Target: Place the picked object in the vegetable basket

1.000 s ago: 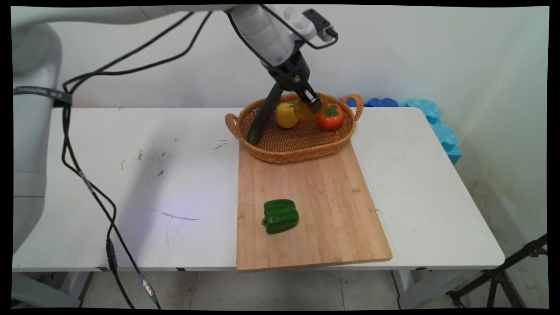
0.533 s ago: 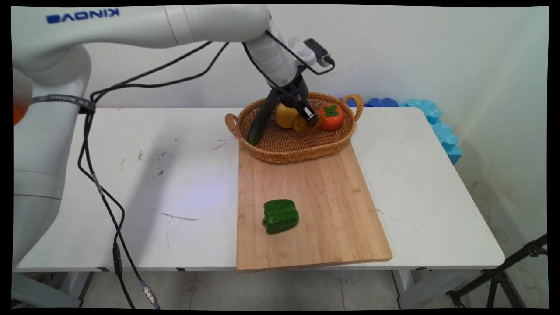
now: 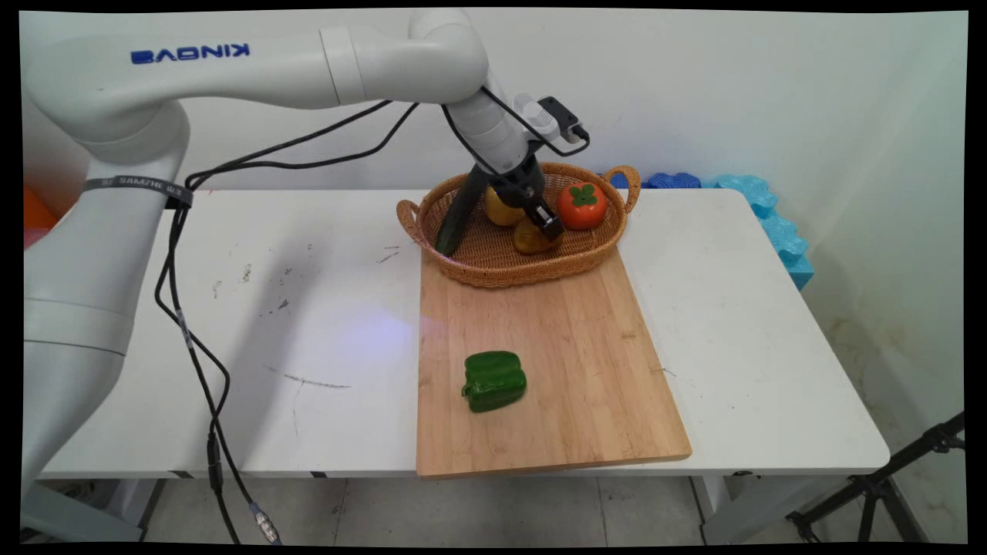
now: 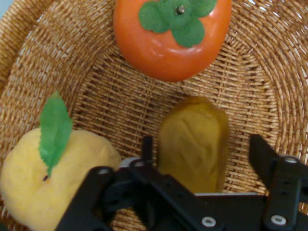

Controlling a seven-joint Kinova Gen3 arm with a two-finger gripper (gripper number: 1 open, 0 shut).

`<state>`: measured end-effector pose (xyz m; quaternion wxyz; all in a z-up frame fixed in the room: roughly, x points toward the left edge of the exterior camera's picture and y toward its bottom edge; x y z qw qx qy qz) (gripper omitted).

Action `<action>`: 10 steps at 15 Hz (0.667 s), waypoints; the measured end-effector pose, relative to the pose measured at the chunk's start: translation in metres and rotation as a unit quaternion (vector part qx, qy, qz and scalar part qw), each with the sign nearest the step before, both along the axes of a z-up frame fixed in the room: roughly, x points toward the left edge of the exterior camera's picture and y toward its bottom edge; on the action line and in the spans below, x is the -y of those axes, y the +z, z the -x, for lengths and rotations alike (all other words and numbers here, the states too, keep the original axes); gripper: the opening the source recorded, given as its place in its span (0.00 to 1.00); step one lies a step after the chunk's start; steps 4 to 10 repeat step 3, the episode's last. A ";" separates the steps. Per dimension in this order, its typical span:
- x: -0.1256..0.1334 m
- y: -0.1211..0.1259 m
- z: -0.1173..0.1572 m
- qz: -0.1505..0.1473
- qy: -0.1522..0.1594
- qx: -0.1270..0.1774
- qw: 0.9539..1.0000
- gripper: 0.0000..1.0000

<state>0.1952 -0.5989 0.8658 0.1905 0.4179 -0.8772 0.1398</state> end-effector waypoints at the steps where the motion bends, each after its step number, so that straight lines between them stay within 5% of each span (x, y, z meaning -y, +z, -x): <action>1: 0.001 -0.001 0.000 0.000 0.000 -0.001 1.000 1.00; 10: 0.001 0.001 0.002 0.004 -0.001 -0.003 1.000 1.00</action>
